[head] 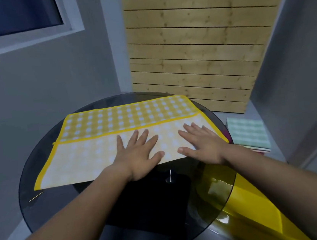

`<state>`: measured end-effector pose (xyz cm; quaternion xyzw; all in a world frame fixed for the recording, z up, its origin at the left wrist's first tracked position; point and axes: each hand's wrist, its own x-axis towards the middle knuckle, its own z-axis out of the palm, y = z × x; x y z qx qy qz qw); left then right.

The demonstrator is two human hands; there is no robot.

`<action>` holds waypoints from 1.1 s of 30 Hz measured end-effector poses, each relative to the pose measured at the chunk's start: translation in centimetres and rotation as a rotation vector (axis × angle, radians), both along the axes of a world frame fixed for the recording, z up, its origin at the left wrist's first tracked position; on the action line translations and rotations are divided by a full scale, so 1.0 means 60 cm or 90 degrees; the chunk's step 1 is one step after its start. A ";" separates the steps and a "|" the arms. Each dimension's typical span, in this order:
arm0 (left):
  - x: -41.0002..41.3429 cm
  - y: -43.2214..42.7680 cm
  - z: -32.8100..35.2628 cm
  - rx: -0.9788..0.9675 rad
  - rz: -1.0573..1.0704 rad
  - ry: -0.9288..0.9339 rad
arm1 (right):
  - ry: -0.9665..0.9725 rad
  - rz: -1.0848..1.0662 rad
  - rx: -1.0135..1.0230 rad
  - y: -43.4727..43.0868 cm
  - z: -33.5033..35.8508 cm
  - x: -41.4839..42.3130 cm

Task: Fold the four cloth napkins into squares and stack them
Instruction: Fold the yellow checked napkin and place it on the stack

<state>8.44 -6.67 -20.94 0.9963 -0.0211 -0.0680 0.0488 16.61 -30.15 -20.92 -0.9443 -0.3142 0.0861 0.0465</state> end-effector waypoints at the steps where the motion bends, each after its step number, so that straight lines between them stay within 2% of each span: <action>1: 0.000 0.001 -0.001 0.005 0.002 0.000 | 0.004 0.001 0.011 -0.006 0.001 0.002; 11: 0.003 0.001 0.000 -0.024 0.010 0.001 | -0.013 -0.061 -0.055 -0.044 0.023 0.016; 15: 0.003 0.009 0.018 -0.097 0.020 0.011 | -0.055 -0.101 0.066 -0.012 0.056 0.017; 17: 0.002 0.024 0.027 -0.147 0.044 -0.061 | -0.051 -0.114 0.190 0.020 0.070 0.027; 20: 0.003 0.052 0.020 -0.105 0.070 -0.147 | 0.010 -0.102 0.310 0.095 0.081 0.064; 23: 0.003 0.066 -0.004 -0.088 0.079 -0.117 | 0.036 -0.056 0.338 0.187 0.073 0.126; 27: 0.005 0.068 -0.020 -0.069 0.075 -0.172 | 0.044 -0.072 0.343 0.277 0.055 0.221; 33: 0.008 0.072 -0.027 -0.049 0.075 -0.185 | 0.048 -0.072 0.299 0.318 0.038 0.324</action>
